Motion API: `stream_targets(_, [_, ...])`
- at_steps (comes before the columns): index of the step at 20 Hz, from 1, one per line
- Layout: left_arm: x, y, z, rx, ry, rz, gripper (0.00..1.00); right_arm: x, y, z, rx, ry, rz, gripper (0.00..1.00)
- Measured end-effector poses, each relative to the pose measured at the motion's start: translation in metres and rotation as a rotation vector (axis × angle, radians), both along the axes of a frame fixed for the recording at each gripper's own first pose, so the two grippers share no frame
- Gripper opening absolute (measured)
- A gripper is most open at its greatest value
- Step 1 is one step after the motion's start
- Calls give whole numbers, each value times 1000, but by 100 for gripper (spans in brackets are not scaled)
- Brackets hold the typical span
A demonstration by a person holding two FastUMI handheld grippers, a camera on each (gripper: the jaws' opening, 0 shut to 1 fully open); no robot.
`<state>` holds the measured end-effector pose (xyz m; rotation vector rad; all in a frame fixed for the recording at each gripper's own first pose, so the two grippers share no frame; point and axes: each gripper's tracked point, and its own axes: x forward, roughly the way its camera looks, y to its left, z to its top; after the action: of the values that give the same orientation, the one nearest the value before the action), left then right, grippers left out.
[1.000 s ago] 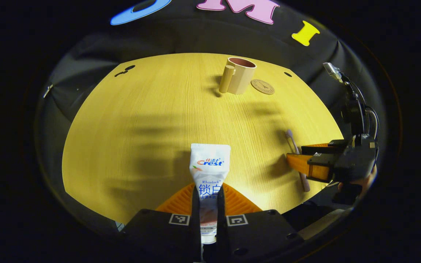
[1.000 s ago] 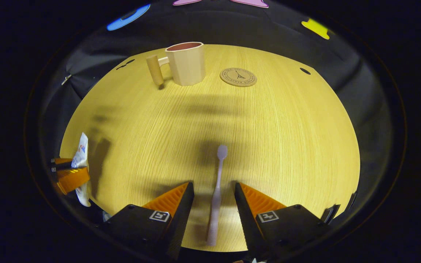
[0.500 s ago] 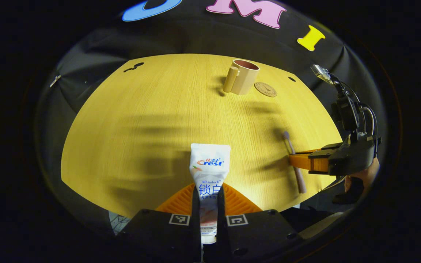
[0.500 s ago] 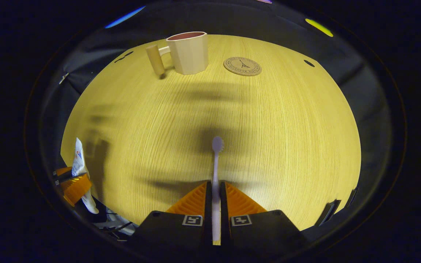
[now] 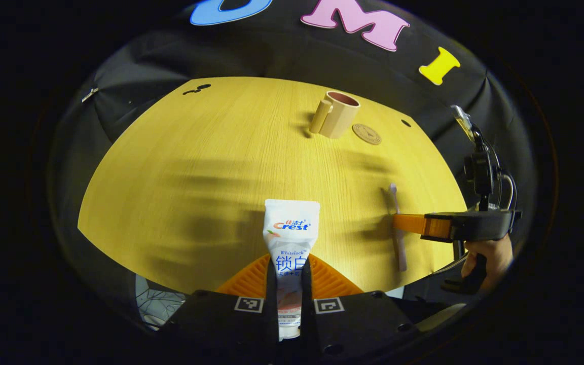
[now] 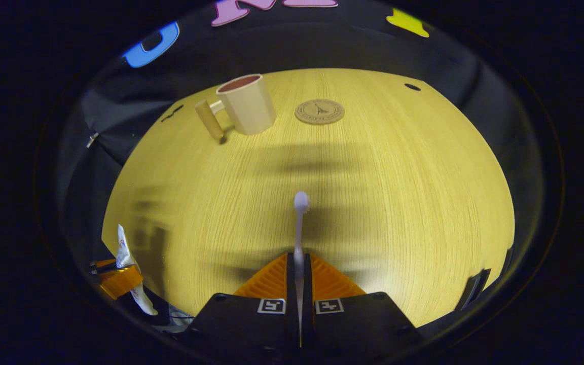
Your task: Put the toothbrush and toothpaste on the desktop into the cup, then pick up the cup and place it on the coaster on the desktop.
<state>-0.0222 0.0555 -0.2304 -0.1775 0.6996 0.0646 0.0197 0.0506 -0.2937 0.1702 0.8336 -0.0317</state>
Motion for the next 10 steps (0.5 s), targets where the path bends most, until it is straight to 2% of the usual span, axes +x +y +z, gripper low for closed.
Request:
stream_targets(2, [11,-2,23,-14,-73,8,22,9,0,30,36,-114,44,6])
stream_targets(5, [34,-4,71,4,-208,10,21,18,-4,76,111,-243,53,6])
stream_targets(6, [42,-7,89,14,-253,-3,16,23,-5,92,136,-280,53,6])
stream_targets(7, [53,-10,106,22,-295,-16,20,25,-5,107,161,-314,57,6])
stream_targets(10, [88,-31,150,11,-401,-65,20,36,-7,145,227,-389,73,6])
